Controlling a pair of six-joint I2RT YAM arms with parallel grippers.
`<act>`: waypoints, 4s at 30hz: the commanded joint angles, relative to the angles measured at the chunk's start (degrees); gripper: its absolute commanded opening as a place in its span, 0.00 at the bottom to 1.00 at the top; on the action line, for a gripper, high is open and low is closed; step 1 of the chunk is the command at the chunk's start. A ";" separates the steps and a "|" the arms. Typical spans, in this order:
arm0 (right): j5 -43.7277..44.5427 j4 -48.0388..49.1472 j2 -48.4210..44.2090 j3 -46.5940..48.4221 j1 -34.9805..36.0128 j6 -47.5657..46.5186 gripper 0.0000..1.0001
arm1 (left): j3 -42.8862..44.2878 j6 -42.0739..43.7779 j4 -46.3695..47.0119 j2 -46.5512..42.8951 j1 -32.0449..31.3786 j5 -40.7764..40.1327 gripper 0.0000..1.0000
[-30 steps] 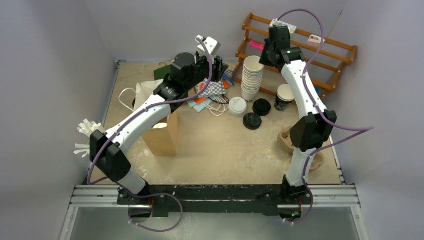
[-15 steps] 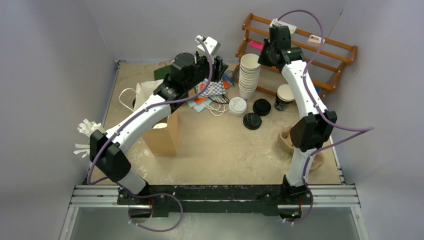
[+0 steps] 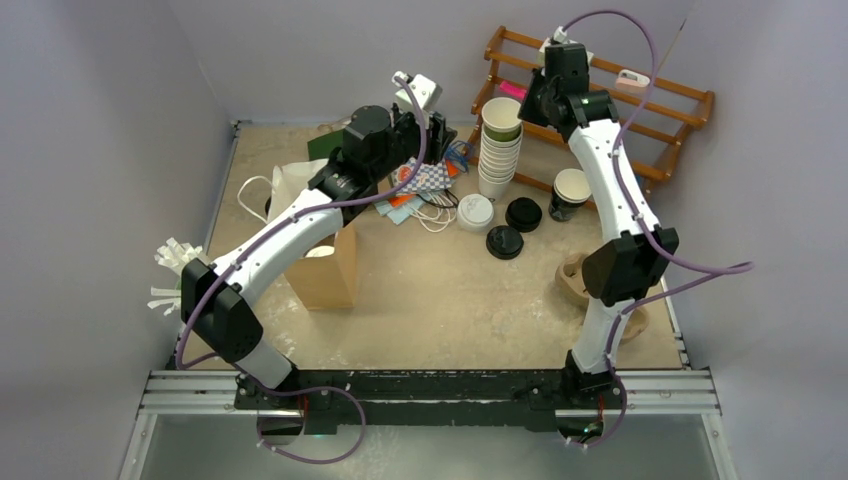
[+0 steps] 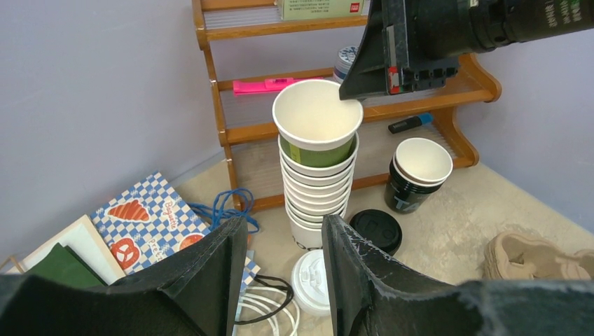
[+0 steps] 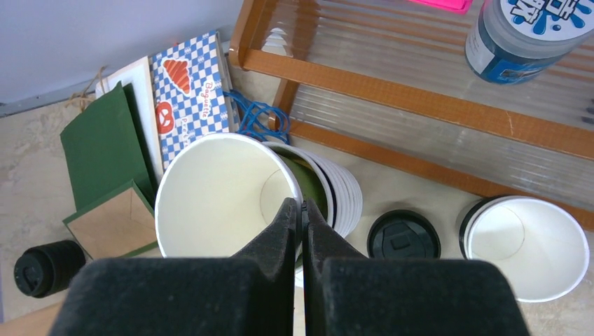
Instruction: Pack the takeout coffee
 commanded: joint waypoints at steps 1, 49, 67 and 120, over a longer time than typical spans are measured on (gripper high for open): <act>-0.78 0.84 -3.12 3.29 -0.17 0.84 0.00 | 1.62 1.04 1.29 0.51 -0.14 0.01 0.46; -8.48 30.63 -32.74 -66.66 18.49 2.19 0.00 | -38.05 -16.57 -1.51 -27.37 -17.46 -6.60 0.56; -6.12 31.99 -32.12 -69.15 19.17 1.62 0.33 | -44.19 -18.29 2.12 -25.92 -17.54 -8.44 0.66; 8.42 17.12 -8.98 -54.34 10.18 -0.74 0.98 | -54.98 -21.28 10.22 -27.24 -25.24 -21.19 0.72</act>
